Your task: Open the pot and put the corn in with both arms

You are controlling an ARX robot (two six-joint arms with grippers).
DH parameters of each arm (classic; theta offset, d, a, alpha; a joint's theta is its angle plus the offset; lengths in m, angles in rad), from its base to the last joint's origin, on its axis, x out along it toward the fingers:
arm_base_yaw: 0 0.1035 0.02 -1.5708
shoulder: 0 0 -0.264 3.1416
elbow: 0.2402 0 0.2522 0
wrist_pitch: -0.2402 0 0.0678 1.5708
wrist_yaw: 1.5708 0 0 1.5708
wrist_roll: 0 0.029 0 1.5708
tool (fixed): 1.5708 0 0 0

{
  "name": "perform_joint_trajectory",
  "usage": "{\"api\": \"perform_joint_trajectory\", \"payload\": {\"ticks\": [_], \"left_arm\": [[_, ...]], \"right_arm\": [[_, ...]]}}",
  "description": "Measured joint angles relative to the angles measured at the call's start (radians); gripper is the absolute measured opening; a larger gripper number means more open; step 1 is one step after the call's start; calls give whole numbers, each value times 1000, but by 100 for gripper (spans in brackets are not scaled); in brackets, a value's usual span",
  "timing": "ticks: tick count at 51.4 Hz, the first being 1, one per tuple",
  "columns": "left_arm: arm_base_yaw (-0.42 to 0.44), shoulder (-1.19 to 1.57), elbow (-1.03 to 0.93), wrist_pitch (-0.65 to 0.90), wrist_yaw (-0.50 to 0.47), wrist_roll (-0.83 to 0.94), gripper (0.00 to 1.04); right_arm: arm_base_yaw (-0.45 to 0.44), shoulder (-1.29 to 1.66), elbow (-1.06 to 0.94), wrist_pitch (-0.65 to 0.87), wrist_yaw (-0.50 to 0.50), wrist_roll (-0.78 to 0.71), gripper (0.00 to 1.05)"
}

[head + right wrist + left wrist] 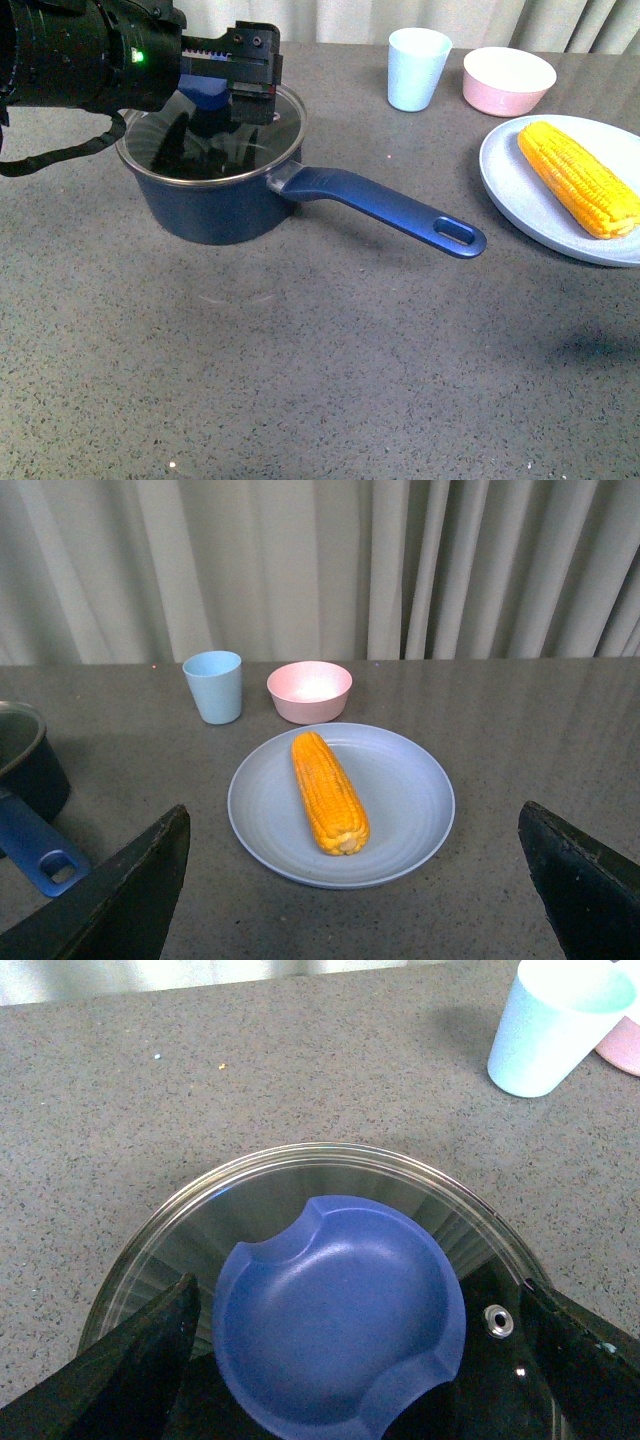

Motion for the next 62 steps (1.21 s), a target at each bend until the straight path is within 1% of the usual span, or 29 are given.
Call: {"api": "perform_joint_trajectory", "payload": {"ticks": [12,19,23,37,50,55,62], "left_arm": [[-14,31,39,-28,-31,16,96],[-13,38,52,-39,-58,19,69],[-13,38,53,-40,-67,28,63],[-15,23,50,-45,-71,34,62],[-6,-71,30,-60,-53,25,62],[31,-133,10,-60,-43,20,62],[113,-184,-39,-24,-42,20,62]], "right_arm": [[0,0,0,0,0,0,96],[0,0,0,0,0,0,96],[0,0,0,0,0,0,96],[0,0,0,0,0,0,96],[0,0,0,0,0,0,96],[0,0,0,0,0,0,96],[0,0,0,0,0,0,96]]}}
